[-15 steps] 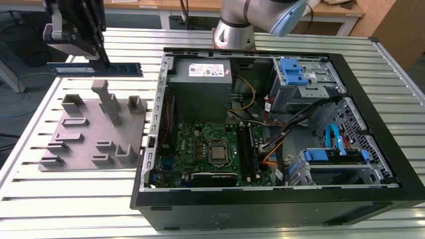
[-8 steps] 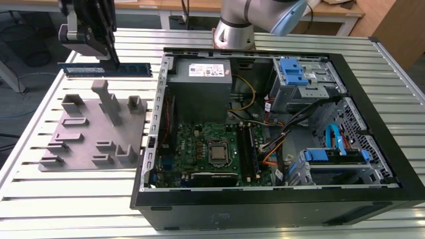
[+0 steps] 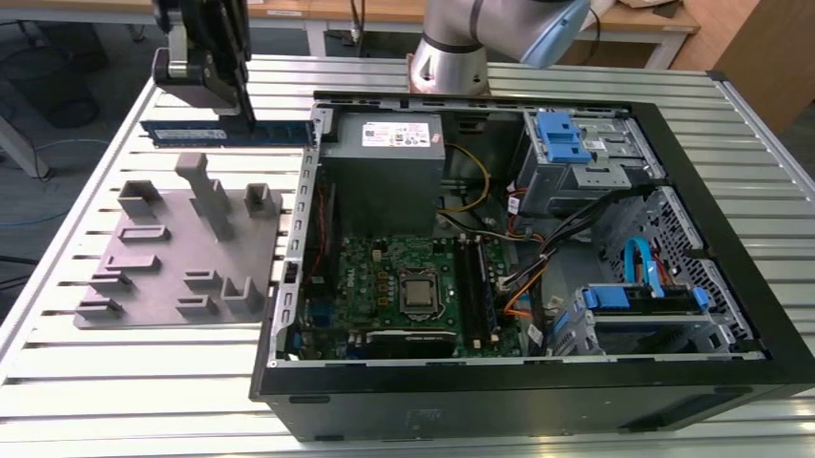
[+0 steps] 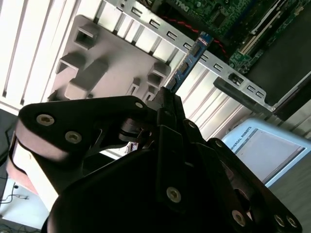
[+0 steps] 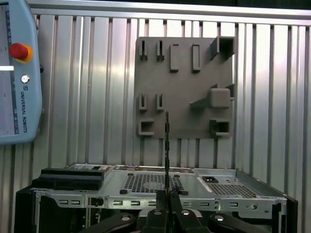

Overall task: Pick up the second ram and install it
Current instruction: 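Pick up the second ram and move it above second insertion slot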

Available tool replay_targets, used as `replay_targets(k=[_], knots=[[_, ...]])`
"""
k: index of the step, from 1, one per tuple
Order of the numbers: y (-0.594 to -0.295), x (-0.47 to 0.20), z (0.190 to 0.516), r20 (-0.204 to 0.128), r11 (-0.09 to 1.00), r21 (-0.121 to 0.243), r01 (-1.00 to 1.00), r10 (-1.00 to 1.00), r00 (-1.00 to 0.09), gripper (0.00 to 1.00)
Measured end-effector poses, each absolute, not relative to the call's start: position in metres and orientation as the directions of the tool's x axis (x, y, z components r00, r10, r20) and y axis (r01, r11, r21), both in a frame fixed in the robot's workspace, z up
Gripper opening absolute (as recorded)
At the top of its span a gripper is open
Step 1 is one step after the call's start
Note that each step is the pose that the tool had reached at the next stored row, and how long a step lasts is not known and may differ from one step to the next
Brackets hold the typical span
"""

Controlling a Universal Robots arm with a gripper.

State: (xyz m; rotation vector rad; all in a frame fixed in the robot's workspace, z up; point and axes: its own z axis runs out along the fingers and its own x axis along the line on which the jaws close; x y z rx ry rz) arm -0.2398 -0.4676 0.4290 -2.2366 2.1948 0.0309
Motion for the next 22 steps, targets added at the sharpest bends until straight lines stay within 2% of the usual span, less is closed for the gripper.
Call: replay_targets(k=[4, 9, 22], knots=[[-0.468, -0.233, 0.429, -0.039, -0.019, 0.008, -1.000, -0.999, 0.019, 0.13], [-0.468, -0.229, 0.429, -0.102, -0.020, 0.007, -1.000, -0.995, 0.019, 0.13], [-0.468, -0.199, 0.428, -0.102, -0.020, 0.009, -1.000, -0.995, 0.019, 0.13]])
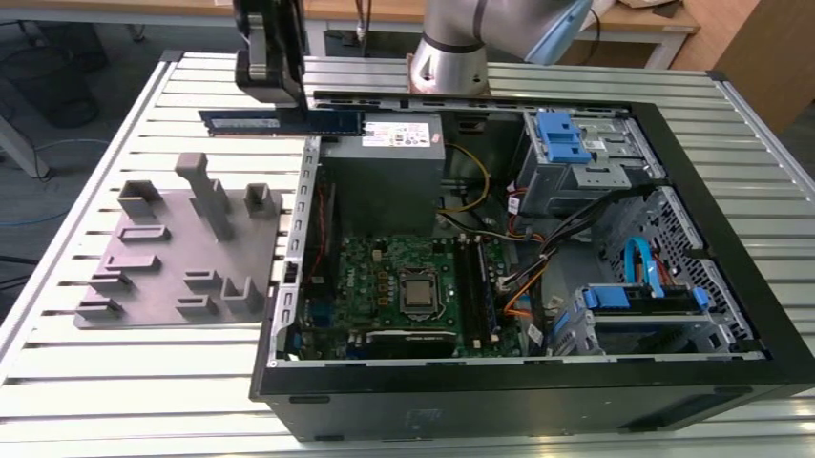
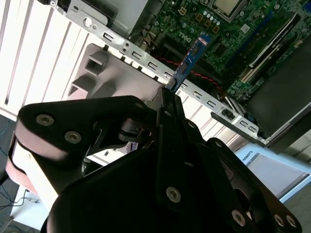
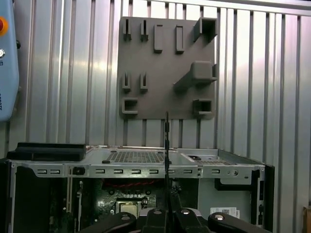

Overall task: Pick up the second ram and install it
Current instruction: 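Pick up the second ram and move it above second insertion slot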

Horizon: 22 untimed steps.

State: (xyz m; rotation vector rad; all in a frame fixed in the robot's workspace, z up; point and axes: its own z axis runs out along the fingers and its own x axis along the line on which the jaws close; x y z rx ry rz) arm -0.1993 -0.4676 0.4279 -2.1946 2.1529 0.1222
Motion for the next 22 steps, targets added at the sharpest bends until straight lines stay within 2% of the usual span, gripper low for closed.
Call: replay_targets(k=[22], knots=[[-0.468, -0.150, 0.427, -0.103, -0.020, 0.012, -1.000, -0.995, 0.018, 0.13]])
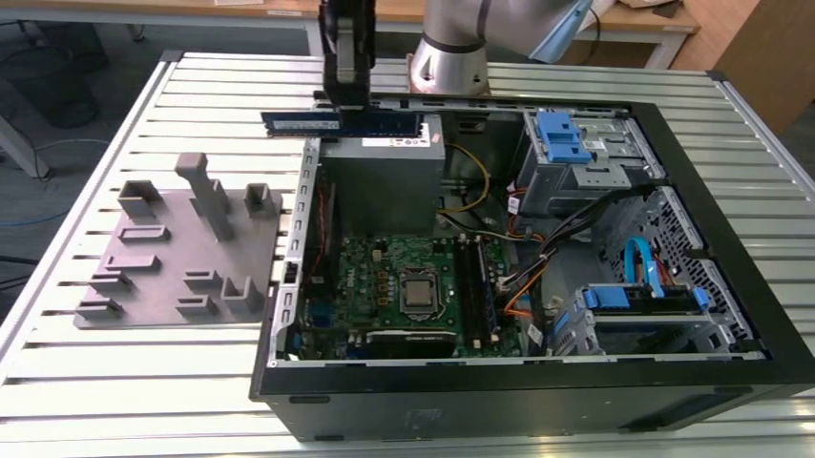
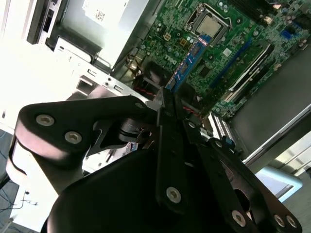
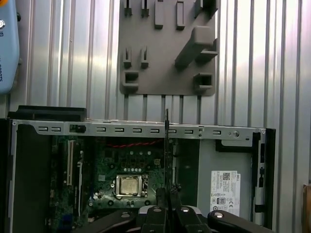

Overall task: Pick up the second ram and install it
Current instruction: 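Pick up the second ram and move it above second insertion slot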

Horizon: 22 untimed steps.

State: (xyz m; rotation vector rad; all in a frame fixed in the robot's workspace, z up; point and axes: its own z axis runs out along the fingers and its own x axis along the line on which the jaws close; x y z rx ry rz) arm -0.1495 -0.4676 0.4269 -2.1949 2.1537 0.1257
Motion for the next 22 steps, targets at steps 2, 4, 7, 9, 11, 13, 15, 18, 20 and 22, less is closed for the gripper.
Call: replay_targets(k=[2, 4, 7, 9, 11, 13, 15, 18, 20, 22], knots=[[-0.468, -0.145, 0.427, -0.103, -0.020, 0.012, -1.000, -0.995, 0.018, 0.13], [-0.468, -0.140, 0.427, -0.103, -0.020, 0.012, -1.000, -0.995, 0.018, 0.13], [-0.468, -0.133, 0.427, -0.103, -0.020, 0.012, -1.000, -0.995, 0.018, 0.13], [-0.468, -0.128, 0.427, -0.103, -0.020, 0.012, -1.000, -0.995, 0.018, 0.13], [-0.468, -0.124, 0.427, -0.103, -0.020, 0.013, -1.000, -0.995, 0.018, 0.13], [-0.468, -0.118, 0.426, -0.103, -0.020, 0.013, -1.000, -0.995, 0.018, 0.13], [-0.468, -0.112, 0.426, -0.103, -0.020, 0.013, -1.000, -0.994, 0.018, 0.13], [-0.468, -0.103, 0.426, -0.104, -0.020, 0.014, -1.000, -0.994, 0.018, 0.13], [-0.468, -0.099, 0.425, -0.107, -0.020, 0.015, -1.000, -0.994, 0.018, 0.13], [-0.468, -0.095, 0.422, -0.110, -0.020, 0.016, -1.000, -0.994, 0.018, 0.13]])
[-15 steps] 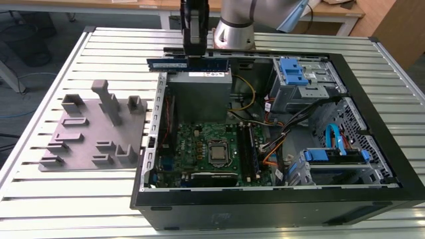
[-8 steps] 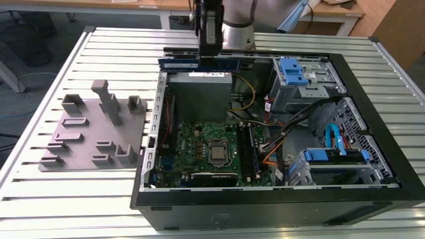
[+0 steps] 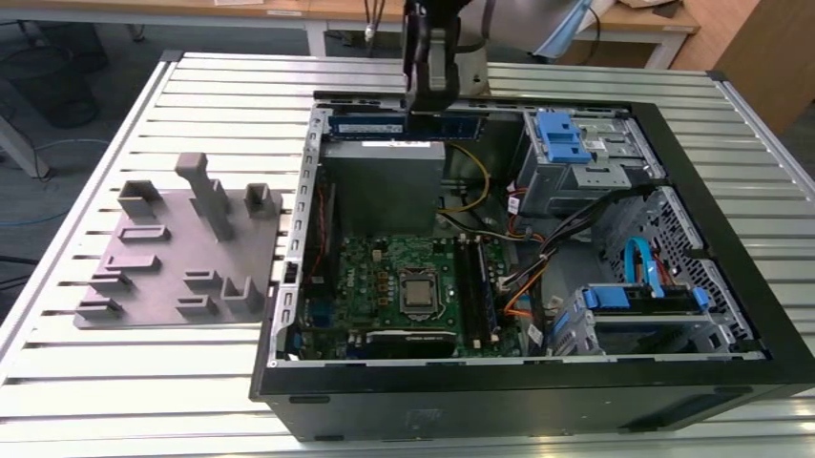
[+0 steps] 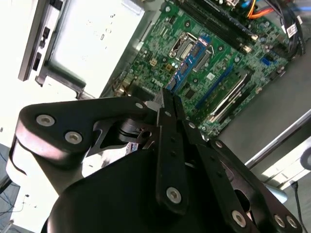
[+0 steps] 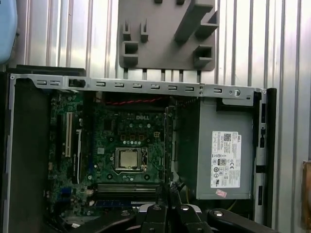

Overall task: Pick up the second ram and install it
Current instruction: 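Pick up the second ram and move it above second insertion slot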

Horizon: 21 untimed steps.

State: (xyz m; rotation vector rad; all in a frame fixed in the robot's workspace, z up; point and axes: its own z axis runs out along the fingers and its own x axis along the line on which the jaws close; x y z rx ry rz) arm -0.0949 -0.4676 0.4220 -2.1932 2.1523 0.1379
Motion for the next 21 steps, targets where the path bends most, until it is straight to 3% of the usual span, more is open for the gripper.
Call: replay_targets(k=[21], knots=[[-0.477, -0.073, 0.384, -0.110, -0.020, 0.016, -1.000, -0.994, 0.018, 0.13]])
